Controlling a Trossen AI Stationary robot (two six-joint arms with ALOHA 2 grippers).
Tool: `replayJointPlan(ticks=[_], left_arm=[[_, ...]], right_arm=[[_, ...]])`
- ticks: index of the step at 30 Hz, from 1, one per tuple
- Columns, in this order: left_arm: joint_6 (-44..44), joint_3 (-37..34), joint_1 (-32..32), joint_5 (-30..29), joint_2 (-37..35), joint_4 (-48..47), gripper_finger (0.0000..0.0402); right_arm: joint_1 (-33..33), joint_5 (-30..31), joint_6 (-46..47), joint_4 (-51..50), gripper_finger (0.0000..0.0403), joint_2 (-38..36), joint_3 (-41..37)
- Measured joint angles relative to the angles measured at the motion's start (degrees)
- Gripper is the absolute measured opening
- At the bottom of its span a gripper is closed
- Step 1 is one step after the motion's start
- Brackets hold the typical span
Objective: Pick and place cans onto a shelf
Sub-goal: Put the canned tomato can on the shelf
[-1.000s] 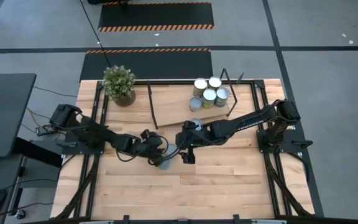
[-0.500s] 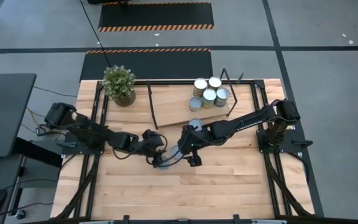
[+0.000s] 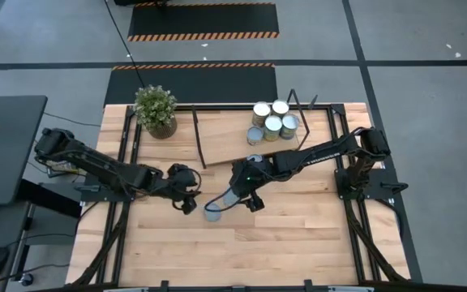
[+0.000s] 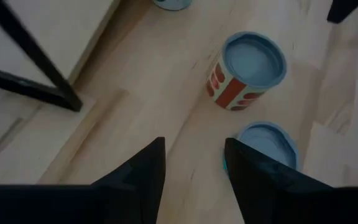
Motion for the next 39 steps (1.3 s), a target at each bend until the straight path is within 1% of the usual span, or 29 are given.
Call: replayJointPlan(ticks=[2,5,8,11,15,18,21,26,34,39], left_arm=[[-1.43,-0.03,0.03,0.39,-2.84,-2.76,0.0171],[-2.40,-0.04,0.07,0.52,-6.63,-3.79,0.0171],[-2.50,-0.04,0.07,0.52,-9.49,-4.12,0.0171],[-2.49,-0.04,0.13,0.52,-11.67,-4.81,0.0171],[-3.11,-0.04,0.07,0.83,-14.15,-6.71,0.0171],[-5.44,-0.04,0.07,0.96,-16.09,-8.07,0.0171],[-5.87,-0.04,0.07,0.95,-17.55,-7.85,0.0171],[-5.65,-0.02,0.07,0.96,-18.16,-7.95,0.0171],[-5.51,-0.02,0.07,0.96,-18.15,-8.32,0.0171],[-5.50,-0.02,0.07,0.96,-18.15,-9.71,0.0171]], right_arm=[[-0.13,-0.39,-0.93,0.91,0.0380,0.00,0.34],[-0.08,-0.91,-2.29,1.60,0.0380,0.26,1.39],[-0.07,-0.96,-2.37,0.46,0.0380,2.39,4.66],[0.04,-0.13,-4.24,-0.70,0.0380,6.05,9.95],[-0.01,-0.82,-5.65,-6.16,0.0380,11.31,17.10],[-0.06,-1.96,-7.37,-13.91,0.0380,14.96,22.33],[0.07,-1.02,-10.99,-19.82,0.0380,18.03,25.62],[0.35,0.01,-14.87,-21.83,0.0380,20.59,26.71],[0.06,0.15,-16.47,-23.87,0.0379,20.65,25.33],[-0.08,0.62,-18.47,-22.79,0.0372,20.65,23.65]])
